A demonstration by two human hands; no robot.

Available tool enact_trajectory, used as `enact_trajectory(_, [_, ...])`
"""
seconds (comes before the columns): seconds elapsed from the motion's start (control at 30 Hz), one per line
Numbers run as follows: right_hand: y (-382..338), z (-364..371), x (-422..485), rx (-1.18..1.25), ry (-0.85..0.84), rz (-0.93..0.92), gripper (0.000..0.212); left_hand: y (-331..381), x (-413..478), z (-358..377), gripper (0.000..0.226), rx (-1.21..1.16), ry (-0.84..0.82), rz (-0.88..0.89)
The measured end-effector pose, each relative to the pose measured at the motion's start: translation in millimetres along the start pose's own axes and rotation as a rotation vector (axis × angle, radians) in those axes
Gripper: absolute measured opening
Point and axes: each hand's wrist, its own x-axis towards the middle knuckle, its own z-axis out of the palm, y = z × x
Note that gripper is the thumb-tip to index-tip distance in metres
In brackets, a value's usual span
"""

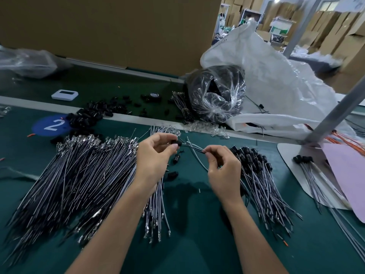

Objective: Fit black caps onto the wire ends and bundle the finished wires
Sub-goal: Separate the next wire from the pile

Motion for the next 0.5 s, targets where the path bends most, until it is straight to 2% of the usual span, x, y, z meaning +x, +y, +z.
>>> enact_trajectory(0.3, [2.8, -2.5, 0.9, -0.014, 0.014, 0.008, 0.016, -2.3, 1.7, -0.6, 0.022, -0.106, 0.046, -0.025])
enact_trajectory(0.5, [1.7, -1.7, 0.9, -0.034, 0.011, -0.005, 0.015, -4.9, 0.5, 2.0, 0.024, -0.085, -0.005, -0.011])
